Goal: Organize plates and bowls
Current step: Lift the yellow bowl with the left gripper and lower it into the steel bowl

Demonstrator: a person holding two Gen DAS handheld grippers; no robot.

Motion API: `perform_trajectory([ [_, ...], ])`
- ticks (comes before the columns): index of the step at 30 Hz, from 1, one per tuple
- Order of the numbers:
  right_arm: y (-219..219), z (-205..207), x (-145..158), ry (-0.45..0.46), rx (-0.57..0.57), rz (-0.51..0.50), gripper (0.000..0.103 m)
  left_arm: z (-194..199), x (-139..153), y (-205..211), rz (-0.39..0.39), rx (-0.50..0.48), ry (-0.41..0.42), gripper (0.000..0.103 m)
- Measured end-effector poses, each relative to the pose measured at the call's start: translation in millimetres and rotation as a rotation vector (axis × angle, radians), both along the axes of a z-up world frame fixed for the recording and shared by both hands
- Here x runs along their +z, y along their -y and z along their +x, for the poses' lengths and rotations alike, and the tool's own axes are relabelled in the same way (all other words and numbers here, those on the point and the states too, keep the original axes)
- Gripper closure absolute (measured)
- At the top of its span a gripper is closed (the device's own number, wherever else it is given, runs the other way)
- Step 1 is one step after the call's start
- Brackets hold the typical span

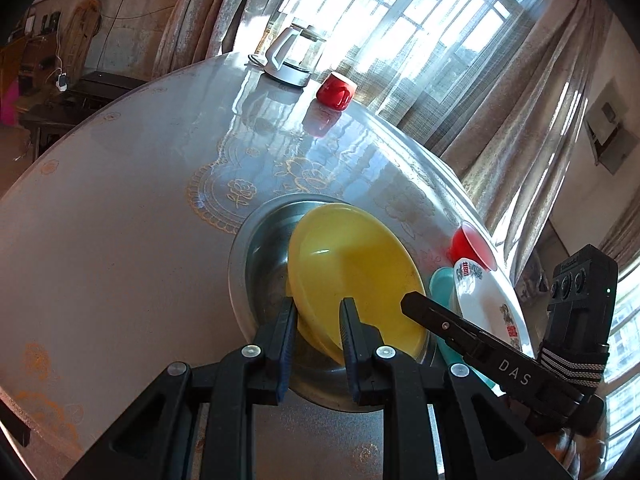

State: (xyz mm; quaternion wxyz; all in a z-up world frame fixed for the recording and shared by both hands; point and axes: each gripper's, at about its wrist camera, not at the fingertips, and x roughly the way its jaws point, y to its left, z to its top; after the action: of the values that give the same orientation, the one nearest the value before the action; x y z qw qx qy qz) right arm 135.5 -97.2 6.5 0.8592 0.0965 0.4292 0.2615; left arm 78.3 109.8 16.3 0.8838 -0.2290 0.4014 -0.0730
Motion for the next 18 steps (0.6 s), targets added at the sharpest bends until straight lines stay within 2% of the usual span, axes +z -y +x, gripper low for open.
perform_trajectory([
  [12, -7.3, -7.4, 3.2, 0.057, -0.003, -0.085, 0.088, 7.2, -9.3, 2.7, 0.031, -0.008, -0.018, 0.083],
  [18, -10.1, -2.4, -1.7, 0.057, -0.007, -0.107, 0.086, 9.7, -9.8, 1.8, 0.044, -0.009, -0.021, 0.082],
])
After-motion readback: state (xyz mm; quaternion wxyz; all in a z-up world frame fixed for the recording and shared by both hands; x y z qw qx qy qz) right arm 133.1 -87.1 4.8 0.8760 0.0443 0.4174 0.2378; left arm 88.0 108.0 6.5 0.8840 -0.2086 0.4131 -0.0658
